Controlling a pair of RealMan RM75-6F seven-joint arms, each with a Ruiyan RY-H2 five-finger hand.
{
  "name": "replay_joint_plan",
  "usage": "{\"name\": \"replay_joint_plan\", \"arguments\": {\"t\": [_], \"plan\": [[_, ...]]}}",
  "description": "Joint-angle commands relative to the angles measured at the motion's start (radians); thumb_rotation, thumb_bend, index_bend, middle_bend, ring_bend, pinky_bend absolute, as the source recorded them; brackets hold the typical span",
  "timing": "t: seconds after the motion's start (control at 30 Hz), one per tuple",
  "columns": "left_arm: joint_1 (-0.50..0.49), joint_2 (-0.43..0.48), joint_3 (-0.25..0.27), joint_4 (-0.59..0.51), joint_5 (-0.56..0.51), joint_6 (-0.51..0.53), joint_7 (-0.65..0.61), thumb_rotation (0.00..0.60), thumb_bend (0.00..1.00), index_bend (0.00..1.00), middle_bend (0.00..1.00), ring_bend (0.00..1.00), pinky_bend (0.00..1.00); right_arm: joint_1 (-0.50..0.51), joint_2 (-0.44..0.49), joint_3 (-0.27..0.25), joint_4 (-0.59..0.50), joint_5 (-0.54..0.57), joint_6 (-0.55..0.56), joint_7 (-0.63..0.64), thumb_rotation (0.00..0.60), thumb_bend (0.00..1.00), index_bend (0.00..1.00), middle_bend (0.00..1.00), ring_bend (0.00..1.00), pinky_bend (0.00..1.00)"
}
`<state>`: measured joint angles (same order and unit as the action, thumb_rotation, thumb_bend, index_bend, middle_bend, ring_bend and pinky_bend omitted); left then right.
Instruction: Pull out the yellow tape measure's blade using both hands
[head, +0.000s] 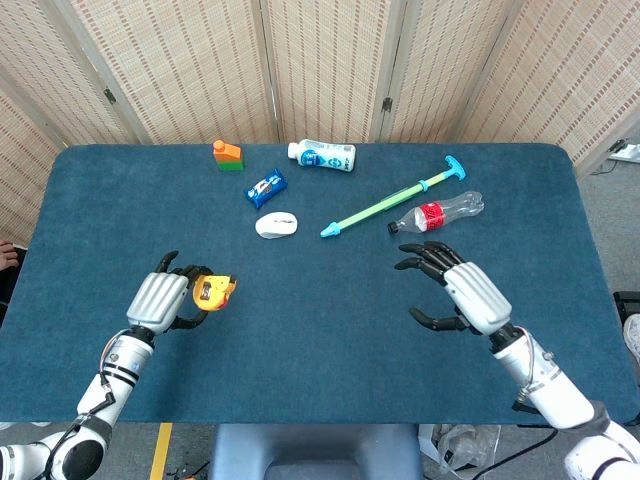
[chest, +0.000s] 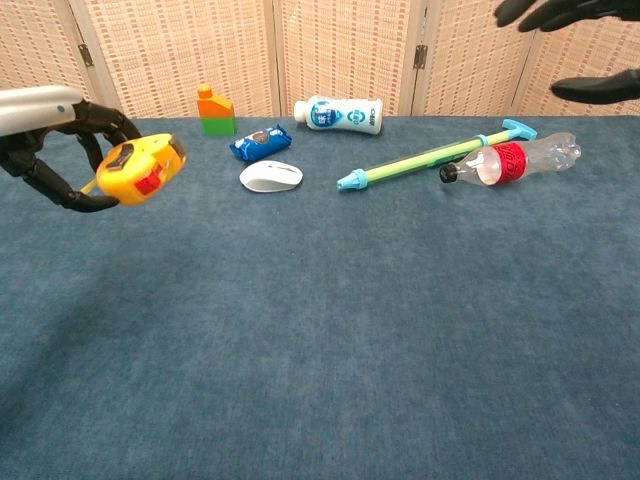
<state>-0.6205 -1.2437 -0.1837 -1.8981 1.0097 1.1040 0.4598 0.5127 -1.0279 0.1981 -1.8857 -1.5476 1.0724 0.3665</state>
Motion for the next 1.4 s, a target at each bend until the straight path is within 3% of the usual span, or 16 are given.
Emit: {"name": "replay_joint_plan", "arguments": {"t": [0.03,0.3,0.5,0.97,1.4], "plan": [[-0.022,0.015,-0.021,-0.049,0.003,0.014,0.021,0.6,0.34,0.52,0.51,0.4,0.09,0.084,-0.034,0.047,-0.021,0.091,-0.109,-0.018,0.6,0.36,0.36,0.16,0.14,0.09],[-0.067,0.007,-0.048,-0.125,-0.021,0.032,0.07,0.6,0.34,0.52,0.51,0.41,0.09,0.233,-0.097,0.094,-0.009,0.267,-0.278,-0.116,0.6,0.36,0.36,0.16,0.14,0.09],[-0.09,-0.004,-0.058,-0.159,-0.045,0.05,0.091,0.6,0.34,0.52,0.51,0.41,0.09,0.313,-0.144,0.125,-0.002,0.372,-0.329,-0.158,0.6,0.36,0.36,0.16,0.14,0.09],[-0.113,-0.026,-0.036,-0.202,-0.058,0.089,0.126,0.6,0.34,0.52,0.51,0.41,0.09,0.436,-0.222,0.156,0.047,0.556,-0.348,-0.249,0.6,0.36,0.38,0.16,0.14,0.09],[-0.125,-0.033,-0.025,-0.22,-0.058,0.105,0.134,0.6,0.34,0.52,0.51,0.41,0.08,0.506,-0.273,0.157,0.086,0.658,-0.354,-0.289,0.6,0.36,0.4,0.16,0.14,0.09]]}}
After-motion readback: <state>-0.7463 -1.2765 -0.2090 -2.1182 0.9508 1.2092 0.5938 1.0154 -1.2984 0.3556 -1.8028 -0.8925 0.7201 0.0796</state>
